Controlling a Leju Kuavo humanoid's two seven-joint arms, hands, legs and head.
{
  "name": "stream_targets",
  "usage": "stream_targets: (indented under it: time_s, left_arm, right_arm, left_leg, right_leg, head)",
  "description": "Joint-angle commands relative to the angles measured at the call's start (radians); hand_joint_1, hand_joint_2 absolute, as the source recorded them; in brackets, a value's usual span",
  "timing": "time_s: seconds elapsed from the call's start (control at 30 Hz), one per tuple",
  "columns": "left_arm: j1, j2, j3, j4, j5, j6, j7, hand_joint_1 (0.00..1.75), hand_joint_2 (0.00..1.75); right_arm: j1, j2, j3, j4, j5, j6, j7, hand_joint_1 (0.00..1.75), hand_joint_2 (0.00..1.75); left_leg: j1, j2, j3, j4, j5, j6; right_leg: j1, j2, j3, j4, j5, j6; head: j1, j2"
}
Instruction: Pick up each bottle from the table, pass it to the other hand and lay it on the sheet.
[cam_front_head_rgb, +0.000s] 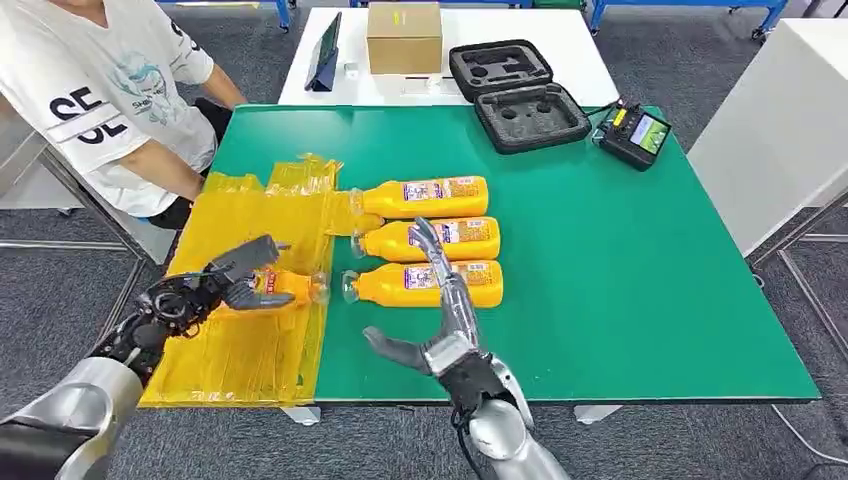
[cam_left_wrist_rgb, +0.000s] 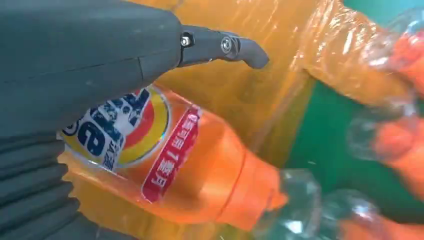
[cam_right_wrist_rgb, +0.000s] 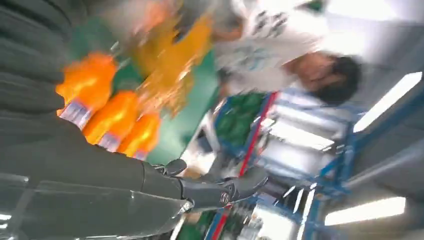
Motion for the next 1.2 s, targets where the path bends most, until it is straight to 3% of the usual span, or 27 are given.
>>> stream_targets:
  time_s: [0.03, 0.07, 0.1, 0.13, 0.27, 0.37, 0.53, 0.67, 0.83, 1.07, 1.2]
  left_arm:
    - [0.058, -0.032, 0.066, 0.099, 0.043, -0.036, 0.022, 0.0, 0.0]
    - [0.058, -0.035, 0.088, 0.099, 0.096, -0.037, 0.036, 0.0, 0.0]
    - [0.06, -0.036, 0.089, 0.09, 0.111, -0.014, 0.031, 0.0, 0.0]
    - [0.061, -0.046, 0.118, 0.083, 0.179, 0.003, 0.035, 0.0, 0.0]
    - [0.109, -0.057, 0.176, -0.001, 0.265, 0.174, -0.013, 0.0, 0.0]
    - [0.169, -0.08, 0.228, -0.135, 0.304, 0.408, -0.162, 0.0, 0.0]
    - [0.178, -0.075, 0.221, -0.166, 0.309, 0.412, -0.151, 0.0, 0.0]
    - [0.193, -0.095, 0.262, -0.233, 0.334, 0.557, -0.261, 0.0, 0.0]
    - [0.241, -0.098, 0.28, -0.419, 0.344, 0.739, -0.388, 0.0, 0.0]
    - [0.231, -0.111, 0.251, -0.43, 0.354, 0.735, -0.388, 0.0, 0.0]
    - [0.227, -0.112, 0.249, -0.426, 0.354, 0.736, -0.388, 0.0, 0.0]
  right_arm:
    - [-0.052, -0.037, 0.015, 0.128, 0.125, -0.07, 0.065, 0.0, 1.75]
    - [-0.067, -0.061, 0.029, 0.162, 0.358, -0.125, 0.218, 0.0, 1.75]
    - [-0.072, -0.067, 0.034, 0.169, 0.477, -0.141, 0.3, 0.0, 1.75]
    - [-0.075, -0.075, 0.007, 0.187, 0.677, -0.105, 0.447, 0.0, 1.75]
    - [-0.11, -0.085, -0.053, 0.269, 0.897, -0.032, 0.61, 0.0, 1.75]
    - [-0.166, -0.072, -0.081, 0.363, 0.952, 0.009, 0.637, 0.0, 1.75]
    - [-0.182, -0.068, -0.086, 0.384, 0.953, 0.008, 0.629, 0.0, 1.75]
    - [-0.202, -0.07, -0.077, 0.421, 0.982, 0.043, 0.645, 0.0, 1.75]
    - [-0.321, -0.068, -0.065, 0.645, 1.004, 0.086, 0.666, 0.0, 1.75]
    - [-0.441, -0.06, -0.079, 0.839, 0.951, 0.096, 0.612, 0.0, 1.75]
    - [-0.444, -0.058, -0.082, 0.847, 0.944, 0.098, 0.605, 0.0, 1.75]
  left_leg:
    - [0.0, 0.002, 0.003, -0.003, 0.001, -0.001]
    - [0.0, 0.003, 0.003, -0.004, 0.001, -0.001]
    - [-0.001, 0.002, 0.004, -0.003, 0.0, 0.0]
    - [0.0, 0.003, 0.004, -0.003, 0.0, -0.001]
    - [0.0, 0.0, 0.004, -0.002, 0.001, 0.0]
    - [-0.001, 0.002, 0.004, -0.002, 0.0, 0.0]
    - [0.0, 0.002, 0.0, 0.0, 0.0, -0.001]
    - [0.001, 0.0, -0.001, 0.0, 0.0, -0.001]
    - [0.002, 0.003, -0.008, 0.001, 0.0, -0.001]
    - [0.002, 0.002, -0.009, 0.001, 0.001, -0.001]
    - [0.002, 0.002, -0.01, 0.002, 0.001, -0.001]
  right_leg:
    - [0.0, 0.003, 0.003, -0.004, 0.002, -0.001]
    - [0.0, 0.004, 0.002, -0.004, 0.002, -0.001]
    - [-0.001, 0.003, 0.003, -0.003, 0.001, 0.0]
    - [0.0, 0.004, 0.004, -0.004, 0.002, 0.0]
    - [-0.001, 0.001, 0.004, -0.003, 0.001, 0.0]
    - [-0.001, 0.003, 0.003, -0.003, 0.001, 0.0]
    - [0.0, 0.003, -0.002, -0.001, 0.002, 0.0]
    - [0.001, 0.001, -0.002, -0.001, 0.0, -0.001]
    - [0.001, 0.003, -0.009, 0.0, 0.001, 0.0]
    - [0.001, 0.002, -0.009, 0.0, 0.001, 0.0]
    - [0.0, 0.001, -0.01, 0.001, 0.001, 0.0]
  head:
    - [0.0, 0.0]
    - [0.0, 0.0]
    - [0.0, 0.0]
    - [0.0, 0.0]
    - [0.0, 0.0]
    - [0.001, 0.0]
    - [0.001, 0.0]
    - [0.0, 0.0]
    - [0.0, 0.0]
    - [0.0, 0.0]
    - [0.0, 0.0]
